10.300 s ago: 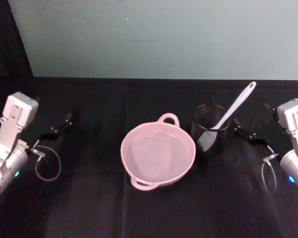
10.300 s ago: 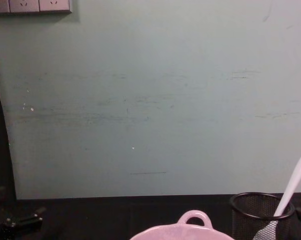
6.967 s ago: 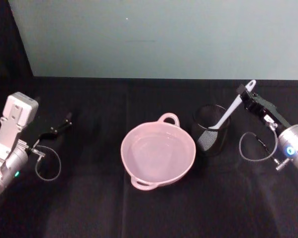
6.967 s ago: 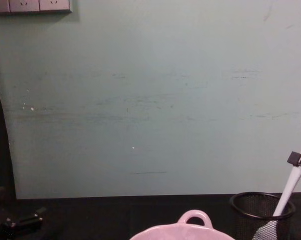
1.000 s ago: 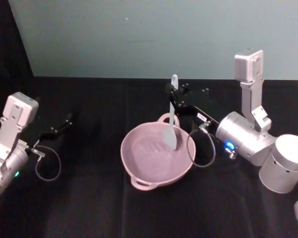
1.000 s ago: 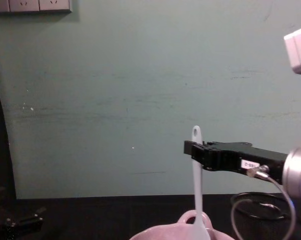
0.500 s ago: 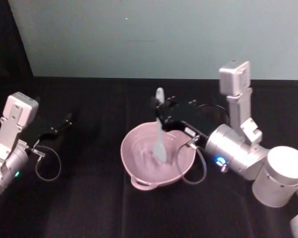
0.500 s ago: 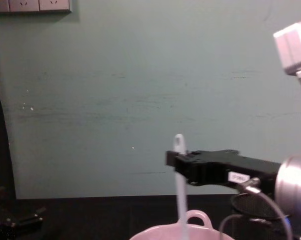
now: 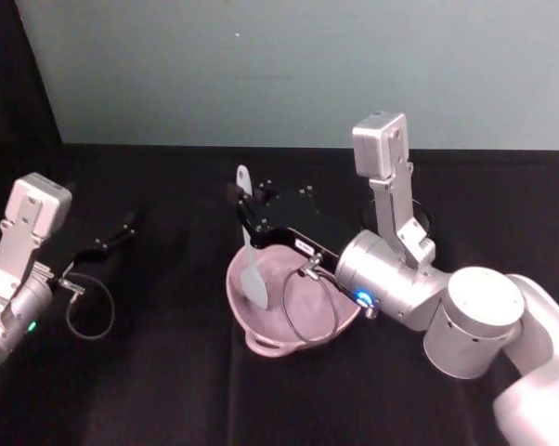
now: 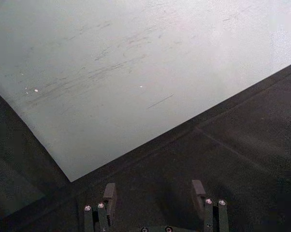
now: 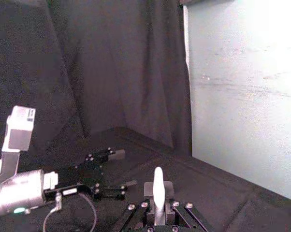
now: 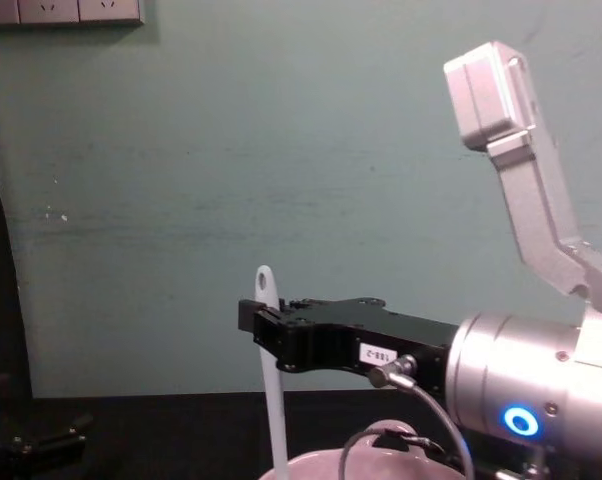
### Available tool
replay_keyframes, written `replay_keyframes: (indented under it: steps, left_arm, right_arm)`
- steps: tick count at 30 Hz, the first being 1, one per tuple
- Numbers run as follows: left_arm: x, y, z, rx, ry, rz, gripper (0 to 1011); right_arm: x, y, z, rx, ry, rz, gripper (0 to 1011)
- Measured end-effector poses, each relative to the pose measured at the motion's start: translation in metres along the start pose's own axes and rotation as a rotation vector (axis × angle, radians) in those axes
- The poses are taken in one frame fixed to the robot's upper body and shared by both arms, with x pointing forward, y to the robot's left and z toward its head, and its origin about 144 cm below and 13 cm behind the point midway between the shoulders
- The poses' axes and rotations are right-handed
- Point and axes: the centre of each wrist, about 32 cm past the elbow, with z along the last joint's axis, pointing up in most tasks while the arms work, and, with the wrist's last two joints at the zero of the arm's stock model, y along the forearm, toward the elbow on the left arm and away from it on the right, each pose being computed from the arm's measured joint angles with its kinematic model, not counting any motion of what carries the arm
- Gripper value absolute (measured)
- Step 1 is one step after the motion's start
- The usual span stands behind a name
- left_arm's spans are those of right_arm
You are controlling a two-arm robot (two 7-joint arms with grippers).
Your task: Use the one hand to pick up the spoon and stir the clear water in the bowl.
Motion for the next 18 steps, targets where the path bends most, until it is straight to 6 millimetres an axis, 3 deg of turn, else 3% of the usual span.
replay_keyframes:
  steps: [10, 18]
  left_arm:
    - [0.0, 0.0, 0.0, 0.0, 0.0, 0.0, 1011]
    - [0.0, 0.0, 0.0, 0.0, 0.0, 0.0, 1011]
  right_arm:
    - [0.016, 0.011, -0.006, 0.019, 0.019, -0.039, 114]
    - [0.037, -0.004, -0.003, 0.012, -0.003, -0.136, 114]
